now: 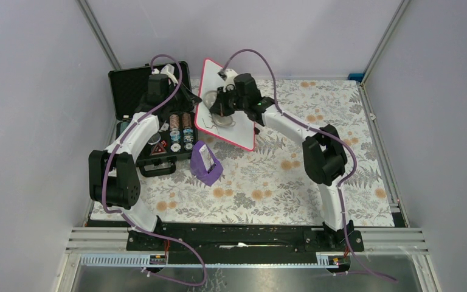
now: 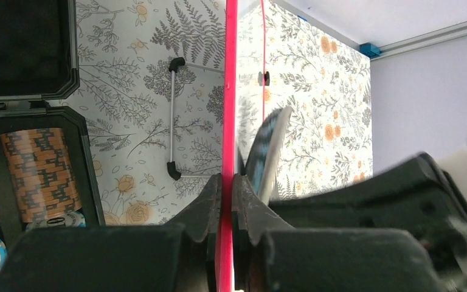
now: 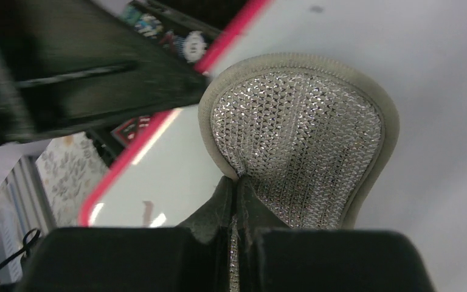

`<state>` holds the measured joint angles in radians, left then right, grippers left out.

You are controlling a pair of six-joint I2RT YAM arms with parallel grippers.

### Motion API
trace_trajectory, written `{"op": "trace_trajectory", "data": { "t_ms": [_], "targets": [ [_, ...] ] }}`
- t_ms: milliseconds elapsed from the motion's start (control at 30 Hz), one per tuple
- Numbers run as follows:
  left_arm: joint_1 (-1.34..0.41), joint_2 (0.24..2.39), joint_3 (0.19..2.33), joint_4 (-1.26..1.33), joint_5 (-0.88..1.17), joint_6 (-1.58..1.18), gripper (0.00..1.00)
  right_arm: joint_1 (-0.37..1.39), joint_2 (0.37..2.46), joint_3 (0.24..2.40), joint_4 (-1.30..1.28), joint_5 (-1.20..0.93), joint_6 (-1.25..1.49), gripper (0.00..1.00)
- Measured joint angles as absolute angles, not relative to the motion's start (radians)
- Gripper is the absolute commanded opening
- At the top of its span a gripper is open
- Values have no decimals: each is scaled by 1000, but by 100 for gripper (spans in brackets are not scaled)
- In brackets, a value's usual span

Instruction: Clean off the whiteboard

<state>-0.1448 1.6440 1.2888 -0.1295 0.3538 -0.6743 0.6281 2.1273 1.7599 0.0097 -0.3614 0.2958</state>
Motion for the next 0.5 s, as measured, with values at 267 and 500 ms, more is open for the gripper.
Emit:
{"op": "trace_trajectory", "data": {
  "t_ms": [267,500],
  "targets": [
    [-143,1643,1282,-133,347,-670,0,690,2122,1796,20,-384,226,0],
    [-143,1642,1282,-133,345,-664,0,657,2107,1711,111,-412,309,0]
  ]
}}
